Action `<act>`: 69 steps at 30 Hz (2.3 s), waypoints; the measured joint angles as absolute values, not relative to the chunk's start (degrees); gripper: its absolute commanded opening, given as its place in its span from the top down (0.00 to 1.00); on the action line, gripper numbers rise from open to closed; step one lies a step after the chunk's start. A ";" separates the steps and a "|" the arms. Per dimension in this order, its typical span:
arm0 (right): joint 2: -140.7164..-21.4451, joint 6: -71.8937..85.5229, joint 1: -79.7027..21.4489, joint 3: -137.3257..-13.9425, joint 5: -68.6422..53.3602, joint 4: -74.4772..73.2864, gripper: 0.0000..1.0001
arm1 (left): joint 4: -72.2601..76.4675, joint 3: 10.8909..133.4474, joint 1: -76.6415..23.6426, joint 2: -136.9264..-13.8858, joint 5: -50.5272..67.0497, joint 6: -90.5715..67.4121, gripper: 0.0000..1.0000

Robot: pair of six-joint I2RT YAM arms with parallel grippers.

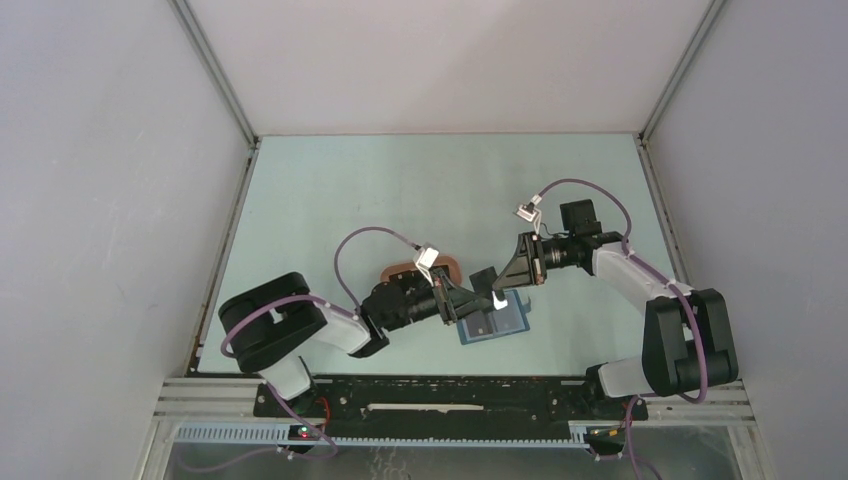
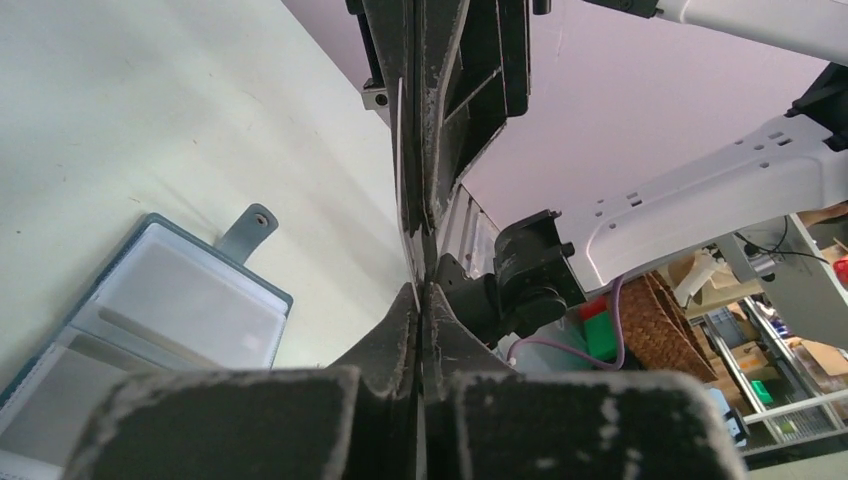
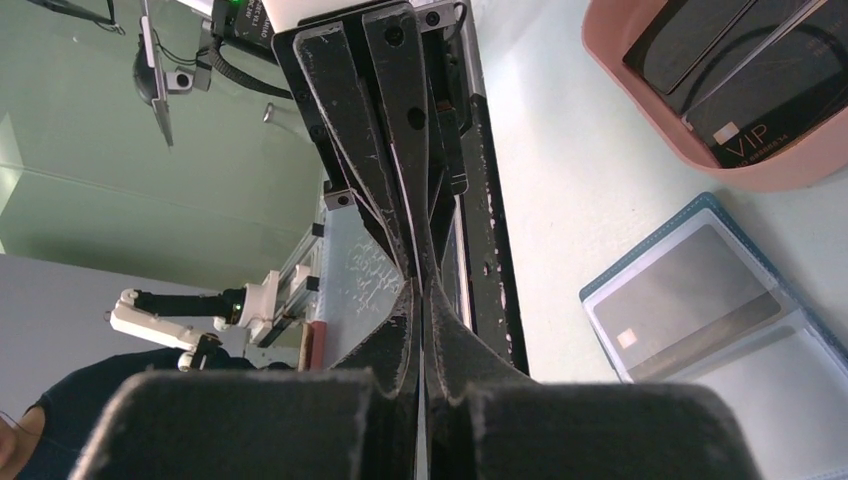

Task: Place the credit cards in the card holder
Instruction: Insert the credit card into the card holder.

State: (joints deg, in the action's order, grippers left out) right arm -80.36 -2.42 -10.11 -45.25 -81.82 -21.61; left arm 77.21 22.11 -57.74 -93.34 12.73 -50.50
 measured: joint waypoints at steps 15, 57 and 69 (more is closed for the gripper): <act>-79.70 -33.80 -9.96 -56.71 -77.12 -49.52 0.08 | 65.41 21.19 -56.71 -83.42 18.15 -43.48 1.00; -84.03 -49.67 -21.06 -62.61 -66.30 -62.78 0.74 | 23.27 29.82 -57.76 -73.06 22.90 -18.00 1.00; -84.20 -58.11 -21.87 -62.63 -66.89 -67.11 1.00 | 23.07 29.69 -58.15 -72.25 22.55 -18.35 0.69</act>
State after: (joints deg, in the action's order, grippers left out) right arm -84.20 -58.11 -21.87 -62.63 -66.89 -67.11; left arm 23.07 29.69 -58.15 -72.25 22.55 -18.35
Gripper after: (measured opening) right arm 0.007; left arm 0.151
